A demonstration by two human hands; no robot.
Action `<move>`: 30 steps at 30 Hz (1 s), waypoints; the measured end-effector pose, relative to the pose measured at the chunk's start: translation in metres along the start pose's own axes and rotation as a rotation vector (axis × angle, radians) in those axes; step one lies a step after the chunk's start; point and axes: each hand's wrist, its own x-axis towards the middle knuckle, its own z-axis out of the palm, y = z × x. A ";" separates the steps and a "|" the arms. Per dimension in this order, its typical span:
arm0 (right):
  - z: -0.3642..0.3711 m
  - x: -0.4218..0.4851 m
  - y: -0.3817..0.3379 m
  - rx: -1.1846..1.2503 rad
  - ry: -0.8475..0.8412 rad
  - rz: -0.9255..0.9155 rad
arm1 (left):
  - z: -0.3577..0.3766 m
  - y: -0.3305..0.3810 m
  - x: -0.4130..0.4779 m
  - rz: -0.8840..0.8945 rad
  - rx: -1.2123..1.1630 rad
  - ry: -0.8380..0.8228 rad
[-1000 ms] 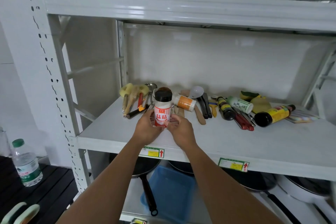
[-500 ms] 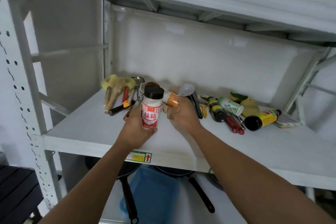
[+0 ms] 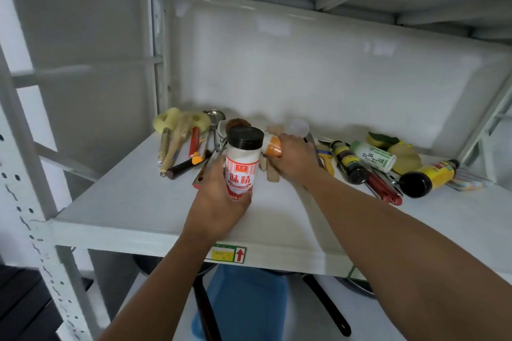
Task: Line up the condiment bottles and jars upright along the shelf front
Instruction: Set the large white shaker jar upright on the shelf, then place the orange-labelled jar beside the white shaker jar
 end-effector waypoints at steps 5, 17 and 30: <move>-0.002 0.007 0.006 -0.027 -0.039 -0.037 | -0.001 0.002 -0.002 -0.017 0.015 0.020; -0.062 -0.079 0.005 0.933 -0.067 0.264 | -0.004 0.018 -0.014 -0.046 0.117 0.061; -0.044 -0.147 0.010 1.160 -0.278 0.105 | -0.004 0.021 -0.013 -0.099 0.168 0.053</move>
